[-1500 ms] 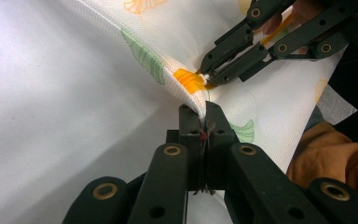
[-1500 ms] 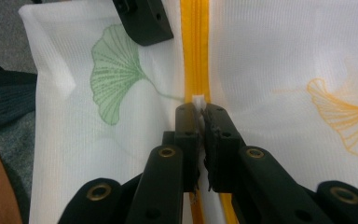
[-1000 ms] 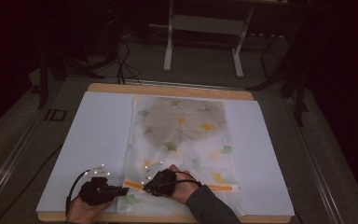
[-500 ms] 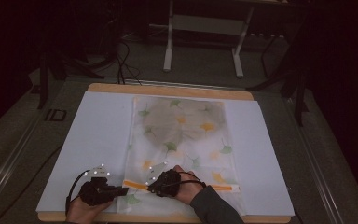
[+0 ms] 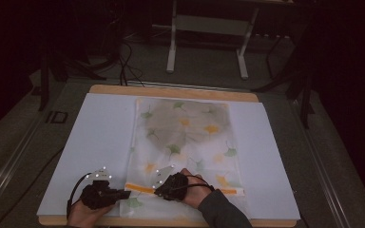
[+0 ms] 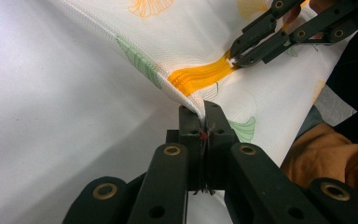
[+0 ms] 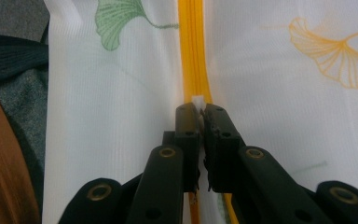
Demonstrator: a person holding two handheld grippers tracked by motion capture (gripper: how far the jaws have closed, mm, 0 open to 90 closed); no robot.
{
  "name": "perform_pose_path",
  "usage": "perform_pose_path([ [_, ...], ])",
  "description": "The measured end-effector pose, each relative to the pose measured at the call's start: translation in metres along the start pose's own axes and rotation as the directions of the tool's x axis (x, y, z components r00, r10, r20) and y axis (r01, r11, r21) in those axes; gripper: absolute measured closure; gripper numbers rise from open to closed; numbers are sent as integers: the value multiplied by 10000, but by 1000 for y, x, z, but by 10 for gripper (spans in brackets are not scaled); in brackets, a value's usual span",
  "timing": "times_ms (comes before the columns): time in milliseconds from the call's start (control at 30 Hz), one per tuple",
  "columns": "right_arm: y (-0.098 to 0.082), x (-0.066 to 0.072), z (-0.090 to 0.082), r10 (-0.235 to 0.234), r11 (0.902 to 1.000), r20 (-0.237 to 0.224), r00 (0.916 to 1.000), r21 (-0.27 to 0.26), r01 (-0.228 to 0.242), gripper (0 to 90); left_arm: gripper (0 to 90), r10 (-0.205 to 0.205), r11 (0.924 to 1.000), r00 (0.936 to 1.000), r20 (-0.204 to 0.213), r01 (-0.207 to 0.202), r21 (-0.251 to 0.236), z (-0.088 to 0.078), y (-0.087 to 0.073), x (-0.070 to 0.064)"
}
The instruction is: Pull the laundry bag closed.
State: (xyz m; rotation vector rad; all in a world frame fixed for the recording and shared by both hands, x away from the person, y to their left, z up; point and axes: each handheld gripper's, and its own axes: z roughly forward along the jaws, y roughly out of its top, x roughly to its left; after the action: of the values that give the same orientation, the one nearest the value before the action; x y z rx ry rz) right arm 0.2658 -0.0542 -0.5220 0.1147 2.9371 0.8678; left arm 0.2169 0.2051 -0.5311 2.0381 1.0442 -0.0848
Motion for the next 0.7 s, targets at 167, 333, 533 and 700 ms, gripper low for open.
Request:
perform_pose_path([
  [167, -3, 0, -2, 26, 10000, -2, 10000, 29, -26, 850, 884, 0, 10000, 10000, -8, 0, -1, 0, 0, 0],
  [333, -4, -1, -4, 31, 10000, -12, 10000, 89, -31, 850, 884, 5, 10000, 10000, 13, -5, 0, 0, 0, 0],
  [533, -7, -2, -5, 43, 9999, 4, 10000, 108, -43, 850, 884, 2, 10000, 10000, 10, -2, 4, 0, 0, 0],
  [700, -9, -2, -8, 86, 9998, 8, 10000, 188, -87, 851, 884, -5, 10000, 10000, 17, 5, -8, 0, 0, 0],
])
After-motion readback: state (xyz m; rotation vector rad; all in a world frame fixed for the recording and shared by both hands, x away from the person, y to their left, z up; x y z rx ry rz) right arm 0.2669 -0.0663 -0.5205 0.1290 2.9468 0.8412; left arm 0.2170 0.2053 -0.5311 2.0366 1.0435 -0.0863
